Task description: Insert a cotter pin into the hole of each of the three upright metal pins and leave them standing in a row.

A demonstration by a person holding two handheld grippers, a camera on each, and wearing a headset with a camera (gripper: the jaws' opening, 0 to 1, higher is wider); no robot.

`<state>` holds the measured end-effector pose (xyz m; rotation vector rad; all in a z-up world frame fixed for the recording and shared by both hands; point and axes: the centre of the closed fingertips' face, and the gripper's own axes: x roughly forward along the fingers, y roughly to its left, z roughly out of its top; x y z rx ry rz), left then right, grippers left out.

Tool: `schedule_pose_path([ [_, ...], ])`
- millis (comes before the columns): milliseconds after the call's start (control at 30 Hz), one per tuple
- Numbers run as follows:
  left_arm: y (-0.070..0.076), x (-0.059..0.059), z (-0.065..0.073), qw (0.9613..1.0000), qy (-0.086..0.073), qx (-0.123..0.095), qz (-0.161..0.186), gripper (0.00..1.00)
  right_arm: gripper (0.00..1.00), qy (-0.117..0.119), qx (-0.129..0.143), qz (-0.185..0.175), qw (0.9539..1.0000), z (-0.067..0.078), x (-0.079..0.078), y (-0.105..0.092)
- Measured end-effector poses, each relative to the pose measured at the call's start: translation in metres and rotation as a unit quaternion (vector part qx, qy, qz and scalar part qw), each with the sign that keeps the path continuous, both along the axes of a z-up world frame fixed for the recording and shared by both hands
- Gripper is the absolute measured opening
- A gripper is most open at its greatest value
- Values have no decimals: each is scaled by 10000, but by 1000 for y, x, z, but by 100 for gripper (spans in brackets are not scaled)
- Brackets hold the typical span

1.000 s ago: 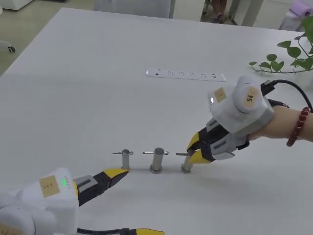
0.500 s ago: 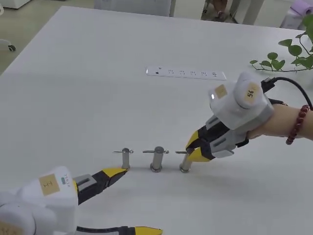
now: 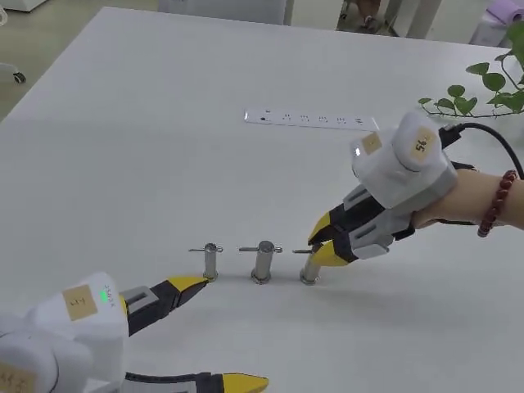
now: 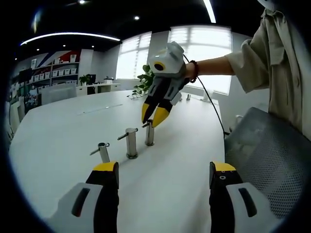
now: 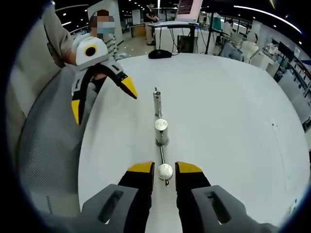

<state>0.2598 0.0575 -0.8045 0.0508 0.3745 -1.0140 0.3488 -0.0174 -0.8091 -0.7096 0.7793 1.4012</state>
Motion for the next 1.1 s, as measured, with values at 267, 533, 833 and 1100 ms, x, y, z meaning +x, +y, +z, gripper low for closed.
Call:
schedule_pose_path([
  [267, 10, 7, 7, 9999, -3, 11, 168, 77, 29, 152, 167, -462, 9987, 7, -6, -1],
  [533, 16, 7, 11, 9994, 107, 58, 310, 77, 47, 194, 560, -1127, 9919, 18, -16, -5],
  [833, 25, 5, 20, 9985, 156, 14, 529, 78, 52, -28, 864, -1736, 9810, 34, -28, -20],
  [1100, 31, -3, 26, 9976, 178, 3, 665, 80, 59, -73, 1139, -2246, 9677, 41, -50, -34],
])
